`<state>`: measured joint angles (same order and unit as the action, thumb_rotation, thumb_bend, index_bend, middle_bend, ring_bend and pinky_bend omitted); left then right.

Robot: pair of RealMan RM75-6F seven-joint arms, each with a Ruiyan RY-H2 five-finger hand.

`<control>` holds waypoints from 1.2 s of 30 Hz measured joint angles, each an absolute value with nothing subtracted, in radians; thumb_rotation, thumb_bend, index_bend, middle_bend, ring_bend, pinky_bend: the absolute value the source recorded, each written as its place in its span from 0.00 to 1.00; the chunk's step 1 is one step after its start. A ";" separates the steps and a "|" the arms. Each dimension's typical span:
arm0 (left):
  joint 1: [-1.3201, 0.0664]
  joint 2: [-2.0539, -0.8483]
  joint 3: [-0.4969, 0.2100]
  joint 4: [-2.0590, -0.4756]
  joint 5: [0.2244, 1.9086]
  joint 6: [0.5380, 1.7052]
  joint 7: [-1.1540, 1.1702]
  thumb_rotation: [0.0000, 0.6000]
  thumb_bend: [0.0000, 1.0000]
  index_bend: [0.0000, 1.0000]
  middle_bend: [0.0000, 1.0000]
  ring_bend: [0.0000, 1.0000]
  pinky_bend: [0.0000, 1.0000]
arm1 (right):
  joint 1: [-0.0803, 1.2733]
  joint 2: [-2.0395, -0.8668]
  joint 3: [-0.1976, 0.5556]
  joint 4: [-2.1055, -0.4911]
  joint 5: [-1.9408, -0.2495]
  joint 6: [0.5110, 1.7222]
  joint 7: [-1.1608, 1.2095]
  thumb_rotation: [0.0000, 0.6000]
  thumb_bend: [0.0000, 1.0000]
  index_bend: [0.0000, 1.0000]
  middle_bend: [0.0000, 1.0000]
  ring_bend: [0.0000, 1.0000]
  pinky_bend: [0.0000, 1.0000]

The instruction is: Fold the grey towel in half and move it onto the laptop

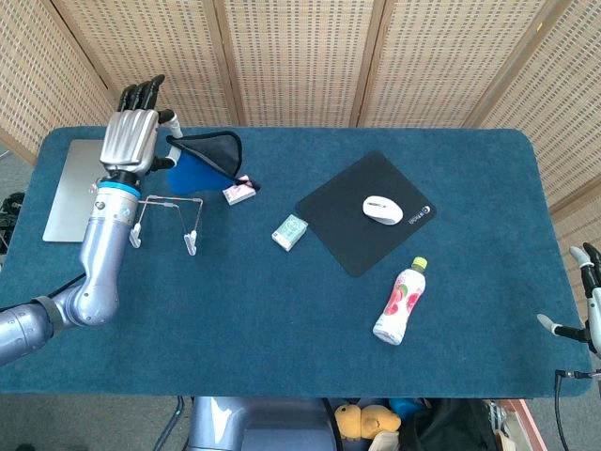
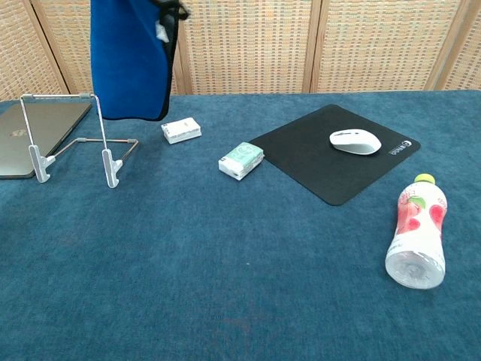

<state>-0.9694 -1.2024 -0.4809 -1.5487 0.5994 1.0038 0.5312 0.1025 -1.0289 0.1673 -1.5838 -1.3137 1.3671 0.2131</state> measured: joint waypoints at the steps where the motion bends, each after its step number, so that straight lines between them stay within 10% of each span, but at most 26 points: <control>1: -0.963 -1.195 -0.479 -1.546 0.604 0.998 0.518 1.00 0.61 0.89 0.00 0.00 0.00 | 0.102 -1.029 0.167 -1.585 -1.314 1.368 0.211 1.00 0.00 0.00 0.00 0.00 0.00; 36: -0.629 -0.931 -0.331 -1.631 0.869 0.973 0.080 1.00 0.61 0.89 0.00 0.00 0.00 | 0.089 -1.010 0.146 -1.632 -1.388 1.419 0.222 1.00 0.00 0.00 0.00 0.00 0.00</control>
<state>-0.6286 -0.9313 -0.3314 -1.6313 0.8687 0.9734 0.0801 0.0890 -1.0103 0.1458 -1.6324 -1.3878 1.4192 0.2223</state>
